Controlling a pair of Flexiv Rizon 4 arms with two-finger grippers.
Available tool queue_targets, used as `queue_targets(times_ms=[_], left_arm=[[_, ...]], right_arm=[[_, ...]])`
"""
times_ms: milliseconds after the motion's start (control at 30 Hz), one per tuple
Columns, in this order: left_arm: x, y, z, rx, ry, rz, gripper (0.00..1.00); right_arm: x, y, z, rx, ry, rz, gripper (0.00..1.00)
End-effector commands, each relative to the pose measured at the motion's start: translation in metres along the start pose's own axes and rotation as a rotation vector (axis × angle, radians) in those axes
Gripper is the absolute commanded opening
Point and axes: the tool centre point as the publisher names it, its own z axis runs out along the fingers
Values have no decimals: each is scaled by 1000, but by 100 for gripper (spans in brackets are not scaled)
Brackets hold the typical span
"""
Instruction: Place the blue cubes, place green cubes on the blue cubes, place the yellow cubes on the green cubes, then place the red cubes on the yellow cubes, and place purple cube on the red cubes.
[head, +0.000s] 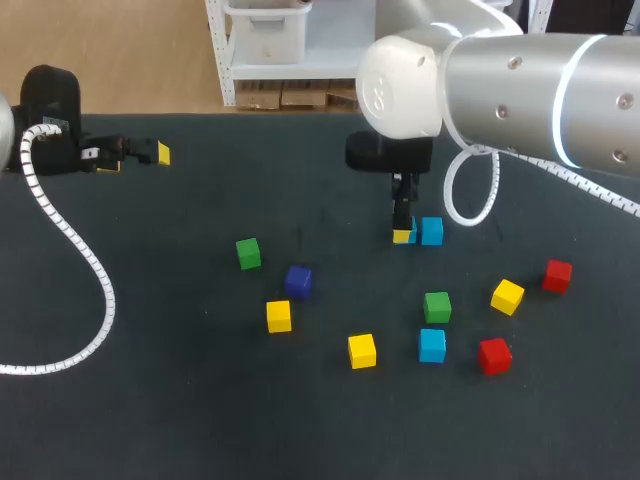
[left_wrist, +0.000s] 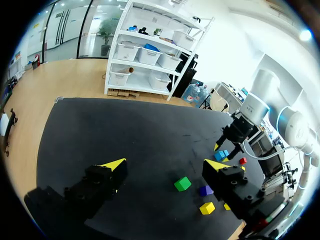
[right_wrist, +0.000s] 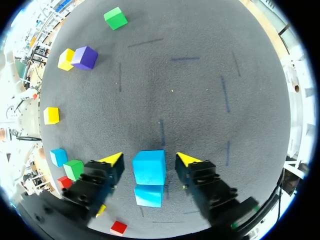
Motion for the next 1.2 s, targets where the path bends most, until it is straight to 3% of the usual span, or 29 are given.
queue_targets(times_ms=[33,233,267,367,567,967,1133,1200], left_arm=[[0,0,0,0,0,0,100],[0,0,0,0,0,0,100],[0,0,0,0,0,0,100],[0,0,0,0,0,0,100],[0,0,0,0,0,0,100],[0,0,0,0,0,0,100],[0,0,0,0,0,0,100],[0,0,0,0,0,0,100]], right_arm=[[0,1,-3,0,-1,0,100],[0,2,-4,-6,7,7,100],[1,1,-3,-8,8,8,92],[1,1,-2,-12,8,12,54],[1,1,-1,-16,9,12,39],[1,3,1,-17,7,13,31],[0,3,1,-13,6,11,33],[0,3,1,-13,5,12,39]])
